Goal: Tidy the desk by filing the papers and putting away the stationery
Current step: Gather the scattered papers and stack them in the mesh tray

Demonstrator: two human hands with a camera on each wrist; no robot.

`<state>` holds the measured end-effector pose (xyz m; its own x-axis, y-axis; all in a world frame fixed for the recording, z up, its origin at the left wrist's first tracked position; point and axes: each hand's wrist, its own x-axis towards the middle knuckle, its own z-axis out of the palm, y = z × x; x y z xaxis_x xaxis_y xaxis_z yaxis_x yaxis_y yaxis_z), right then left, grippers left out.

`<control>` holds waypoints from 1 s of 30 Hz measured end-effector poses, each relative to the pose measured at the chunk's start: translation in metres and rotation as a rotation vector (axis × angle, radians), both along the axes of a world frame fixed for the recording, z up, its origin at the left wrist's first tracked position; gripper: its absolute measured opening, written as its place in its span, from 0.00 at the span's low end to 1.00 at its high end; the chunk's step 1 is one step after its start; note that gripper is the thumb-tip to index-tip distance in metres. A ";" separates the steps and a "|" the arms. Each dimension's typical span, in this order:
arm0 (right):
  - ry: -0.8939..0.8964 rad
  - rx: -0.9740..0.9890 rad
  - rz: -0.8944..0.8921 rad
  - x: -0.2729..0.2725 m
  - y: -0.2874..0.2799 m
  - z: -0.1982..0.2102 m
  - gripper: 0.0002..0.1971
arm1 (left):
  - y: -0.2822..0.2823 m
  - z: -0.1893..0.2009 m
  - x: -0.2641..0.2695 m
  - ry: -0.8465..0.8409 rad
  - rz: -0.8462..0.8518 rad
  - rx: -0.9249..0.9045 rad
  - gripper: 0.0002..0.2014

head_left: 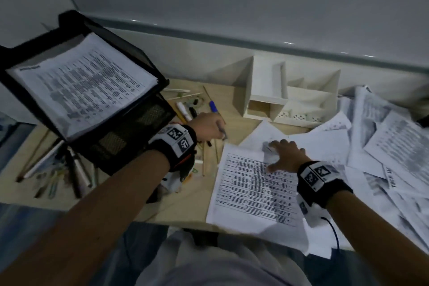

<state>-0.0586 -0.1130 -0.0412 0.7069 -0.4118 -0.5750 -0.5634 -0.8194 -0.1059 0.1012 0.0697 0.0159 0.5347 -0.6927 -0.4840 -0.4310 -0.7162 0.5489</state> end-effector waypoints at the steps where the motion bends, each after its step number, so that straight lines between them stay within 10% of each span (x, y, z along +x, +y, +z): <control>1: 0.008 -0.013 0.032 -0.008 0.000 -0.005 0.41 | -0.009 -0.011 -0.008 0.032 -0.014 0.020 0.18; 6: -0.032 0.041 0.093 -0.025 -0.007 -0.020 0.28 | -0.046 -0.057 -0.041 -0.140 -0.242 0.222 0.39; 11: -0.168 -0.131 -0.160 -0.045 -0.047 -0.017 0.17 | -0.062 -0.086 -0.058 -0.193 -0.051 0.239 0.56; 18: -0.343 0.254 -0.466 -0.065 -0.060 -0.028 0.28 | -0.080 -0.095 -0.070 -0.230 0.026 0.262 0.27; 20: -0.352 0.241 -0.443 -0.070 -0.065 -0.026 0.17 | -0.082 -0.094 -0.068 -0.199 0.073 0.180 0.21; 25: -0.398 -0.060 -0.698 -0.104 -0.089 -0.009 0.14 | -0.093 -0.084 -0.072 -0.163 0.370 -0.125 0.19; 30: -0.428 0.022 -1.090 -0.136 -0.086 -0.018 0.28 | -0.110 -0.069 -0.087 0.124 0.257 0.112 0.28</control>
<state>-0.1943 -0.1987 -0.0596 0.1240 -0.9122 -0.3906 -0.8816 0.0794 -0.4653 0.0146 -0.0406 -0.0531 0.6173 -0.4814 -0.6222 -0.1624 -0.8518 0.4980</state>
